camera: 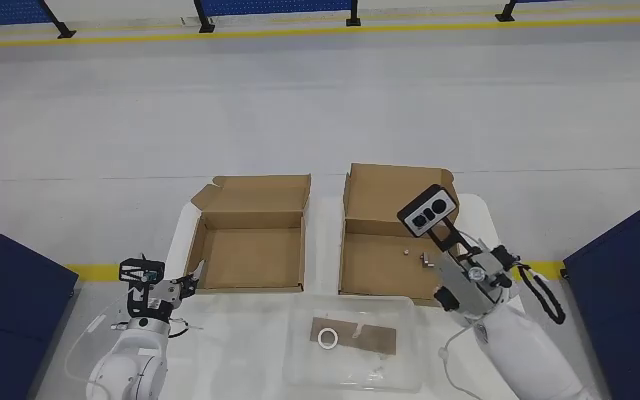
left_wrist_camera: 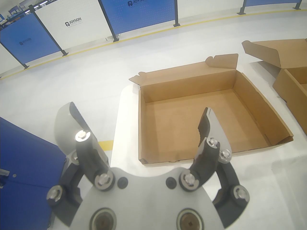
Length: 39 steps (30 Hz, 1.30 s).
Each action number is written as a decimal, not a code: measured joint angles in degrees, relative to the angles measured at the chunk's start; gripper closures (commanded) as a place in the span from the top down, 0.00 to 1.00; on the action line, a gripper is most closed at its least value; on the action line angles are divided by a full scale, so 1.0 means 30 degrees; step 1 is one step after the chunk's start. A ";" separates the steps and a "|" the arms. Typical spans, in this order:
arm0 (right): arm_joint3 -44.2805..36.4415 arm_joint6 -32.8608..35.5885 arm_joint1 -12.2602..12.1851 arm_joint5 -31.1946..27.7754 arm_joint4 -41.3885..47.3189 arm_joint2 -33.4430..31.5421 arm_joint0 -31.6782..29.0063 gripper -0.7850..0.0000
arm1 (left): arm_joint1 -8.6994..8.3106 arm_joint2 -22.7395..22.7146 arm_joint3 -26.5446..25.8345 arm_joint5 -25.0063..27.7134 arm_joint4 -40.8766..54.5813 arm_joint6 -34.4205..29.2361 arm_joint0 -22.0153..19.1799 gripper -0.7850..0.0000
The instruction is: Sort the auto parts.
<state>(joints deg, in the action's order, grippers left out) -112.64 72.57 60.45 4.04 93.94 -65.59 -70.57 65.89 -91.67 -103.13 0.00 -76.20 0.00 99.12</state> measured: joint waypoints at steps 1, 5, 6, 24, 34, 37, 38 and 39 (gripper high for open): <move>0.0000 0.0025 0.0034 0.0021 0.0025 -0.0010 -0.0012 0.00 | 0.0000 0.0000 0.0000 0.0000 0.0000 0.0000 0.0000 1.00; 0.0021 0.0193 0.0170 0.0269 -0.0087 -0.0075 -0.0030 0.00 | 0.0000 0.0000 0.0000 0.0000 0.0000 0.0000 0.0000 1.00; 0.0030 0.0222 0.0195 0.0322 -0.0171 -0.0099 -0.0026 0.00 | 0.0000 0.0000 0.0000 0.0000 0.0000 0.0000 0.0000 1.00; 0.0164 0.0292 0.0575 0.0983 -0.1921 -0.0748 -0.0193 0.00 | 0.0000 0.0000 0.0000 0.0000 0.0000 0.0000 0.0000 1.00; 0.0133 0.0494 0.0676 0.1168 -0.1697 -0.0789 -0.0284 0.00 | 0.0000 0.0000 0.0000 0.0000 0.0000 0.0000 0.0000 1.00; 0.0133 0.0493 0.0676 0.1167 -0.1698 -0.0789 -0.0283 0.00 | 0.0000 0.0000 0.0000 0.0000 0.0000 0.0000 0.0000 1.00; 0.0117 0.0434 0.0672 0.1159 -0.1758 -0.0826 -0.0292 0.00 | 0.0000 0.0000 0.0000 0.0000 0.0000 0.0000 0.0000 1.00; 0.0057 0.0226 0.0656 0.1166 -0.2002 -0.0953 -0.0305 0.00 | 0.0000 0.0000 0.0000 0.0000 0.0000 0.0000 0.0000 1.00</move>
<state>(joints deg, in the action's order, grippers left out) -112.47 73.25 62.42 7.54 87.94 -68.44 -71.48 65.89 -91.67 -103.13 0.00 -76.20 0.00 99.12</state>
